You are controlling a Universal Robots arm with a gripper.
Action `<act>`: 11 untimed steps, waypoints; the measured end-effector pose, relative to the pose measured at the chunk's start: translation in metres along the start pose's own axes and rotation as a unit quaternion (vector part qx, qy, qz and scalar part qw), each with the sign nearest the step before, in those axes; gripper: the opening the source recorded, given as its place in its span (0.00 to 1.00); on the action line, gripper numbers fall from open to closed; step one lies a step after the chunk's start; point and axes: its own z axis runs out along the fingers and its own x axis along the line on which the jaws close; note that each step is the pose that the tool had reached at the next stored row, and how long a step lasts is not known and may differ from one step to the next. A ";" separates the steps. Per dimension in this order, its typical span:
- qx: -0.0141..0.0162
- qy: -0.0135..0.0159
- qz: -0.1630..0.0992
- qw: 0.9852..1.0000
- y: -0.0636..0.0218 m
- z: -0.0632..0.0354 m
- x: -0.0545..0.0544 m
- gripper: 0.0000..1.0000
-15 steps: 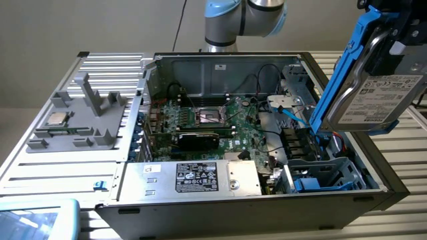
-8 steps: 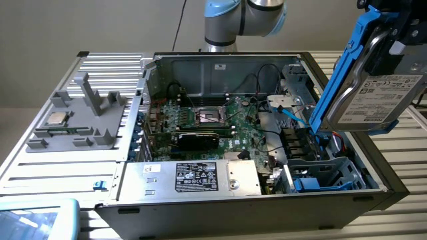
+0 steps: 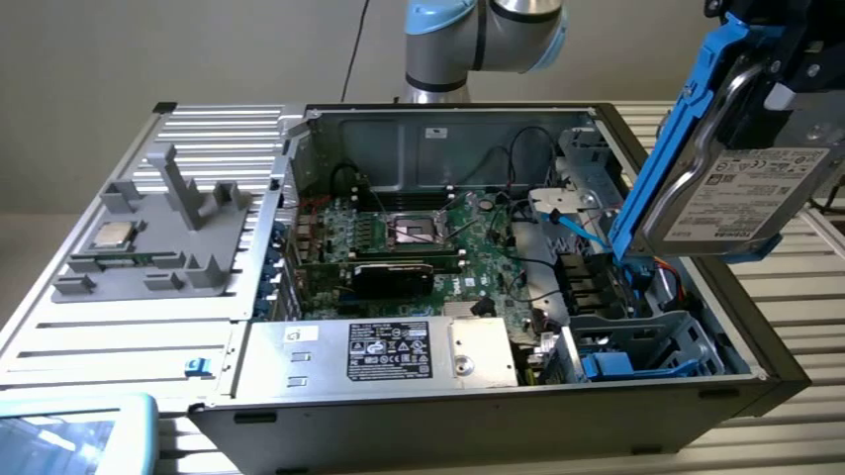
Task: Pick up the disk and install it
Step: 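Insert the disk into the insertion slot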
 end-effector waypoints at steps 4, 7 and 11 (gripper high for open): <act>0.000 0.000 0.005 1.000 0.0000 0.0063 0.003 0.37; 0.000 0.000 0.008 1.000 -0.0003 0.0118 0.003 0.37; 0.000 0.000 0.009 1.000 -0.0010 0.0193 0.004 0.37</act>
